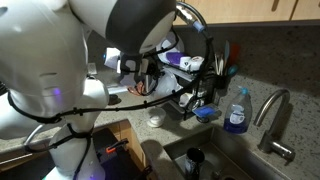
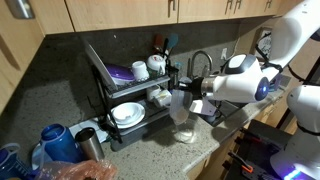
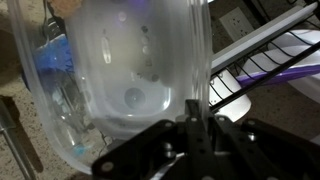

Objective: Pour the contents from the left bowl to the right bowl

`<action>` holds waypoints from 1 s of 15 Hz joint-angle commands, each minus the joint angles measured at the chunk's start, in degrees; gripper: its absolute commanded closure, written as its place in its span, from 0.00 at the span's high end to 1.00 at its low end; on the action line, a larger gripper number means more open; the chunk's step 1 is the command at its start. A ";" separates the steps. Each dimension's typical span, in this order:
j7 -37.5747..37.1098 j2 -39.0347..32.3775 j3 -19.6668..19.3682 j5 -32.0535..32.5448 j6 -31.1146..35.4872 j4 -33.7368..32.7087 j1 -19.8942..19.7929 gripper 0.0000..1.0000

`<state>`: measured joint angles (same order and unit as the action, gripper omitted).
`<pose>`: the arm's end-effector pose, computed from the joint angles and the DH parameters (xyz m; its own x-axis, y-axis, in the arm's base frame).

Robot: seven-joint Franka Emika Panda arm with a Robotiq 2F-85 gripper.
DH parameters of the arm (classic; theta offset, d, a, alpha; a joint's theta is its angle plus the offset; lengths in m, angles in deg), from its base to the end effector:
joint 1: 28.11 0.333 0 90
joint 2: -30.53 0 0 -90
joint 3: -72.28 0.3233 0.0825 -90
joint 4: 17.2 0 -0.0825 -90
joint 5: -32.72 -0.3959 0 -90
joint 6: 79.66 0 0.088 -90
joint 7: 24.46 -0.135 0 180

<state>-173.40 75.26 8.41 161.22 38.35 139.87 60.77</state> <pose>0.4004 0.1670 0.3369 0.2624 -0.5744 0.7753 -0.2865 -0.8136 -0.5058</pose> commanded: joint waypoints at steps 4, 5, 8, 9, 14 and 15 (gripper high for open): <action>0.00 3.42 1.64 1.71 -4.68 2.29 -0.16 0.01; 0.00 3.74 1.70 1.83 -5.22 2.54 -0.14 0.01; 0.00 3.70 1.26 2.03 -5.58 2.05 0.58 0.01; 0.00 3.69 1.12 2.08 -5.51 1.79 0.76 0.01; 0.00 3.95 1.83 2.65 -5.91 2.04 0.36 0.01; 0.00 4.04 1.83 2.95 -6.02 2.03 0.41 0.01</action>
<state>-173.40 78.20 9.23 162.60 34.32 141.60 60.93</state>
